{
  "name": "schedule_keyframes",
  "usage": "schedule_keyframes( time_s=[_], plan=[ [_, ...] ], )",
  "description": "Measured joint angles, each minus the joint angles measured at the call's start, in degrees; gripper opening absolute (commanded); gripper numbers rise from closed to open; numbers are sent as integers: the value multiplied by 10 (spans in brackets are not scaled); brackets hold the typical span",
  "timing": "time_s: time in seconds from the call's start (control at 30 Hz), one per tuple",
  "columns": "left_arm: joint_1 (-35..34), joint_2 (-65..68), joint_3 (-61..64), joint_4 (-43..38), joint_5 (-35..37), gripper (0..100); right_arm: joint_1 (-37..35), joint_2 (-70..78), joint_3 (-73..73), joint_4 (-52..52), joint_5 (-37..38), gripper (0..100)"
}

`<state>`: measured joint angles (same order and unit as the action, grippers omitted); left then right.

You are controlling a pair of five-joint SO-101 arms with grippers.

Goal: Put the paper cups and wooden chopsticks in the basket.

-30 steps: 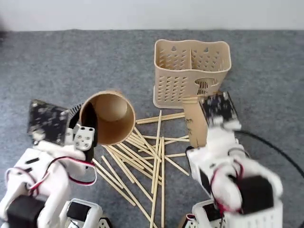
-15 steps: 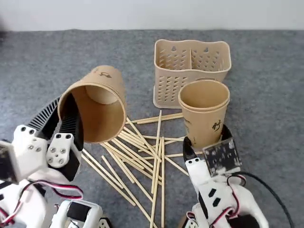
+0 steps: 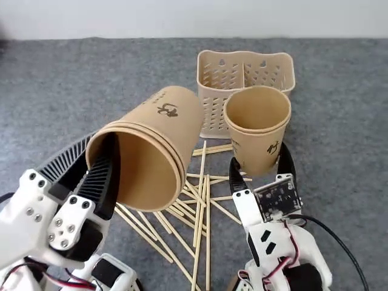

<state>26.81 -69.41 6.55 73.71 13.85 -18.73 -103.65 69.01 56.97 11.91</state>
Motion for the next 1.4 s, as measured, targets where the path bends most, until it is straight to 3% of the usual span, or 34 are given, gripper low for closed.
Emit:
schedule_keyframes(
  time_s=[0.23,0.73,0.9,1.17,1.4],
  plan=[
    [4,0,0,-31,0,13,-84,0,0,-53,84,224],
    [4,0,0,2,0,13,-112,1,31,-207,253,224],
    [55,0,0,21,-3,13,-136,0,31,-215,308,224],
    [113,-1,-4,65,-51,14,-146,-3,31,-281,392,224],
    [110,-1,9,69,-113,16,-221,-4,31,-293,460,224]
  ],
)
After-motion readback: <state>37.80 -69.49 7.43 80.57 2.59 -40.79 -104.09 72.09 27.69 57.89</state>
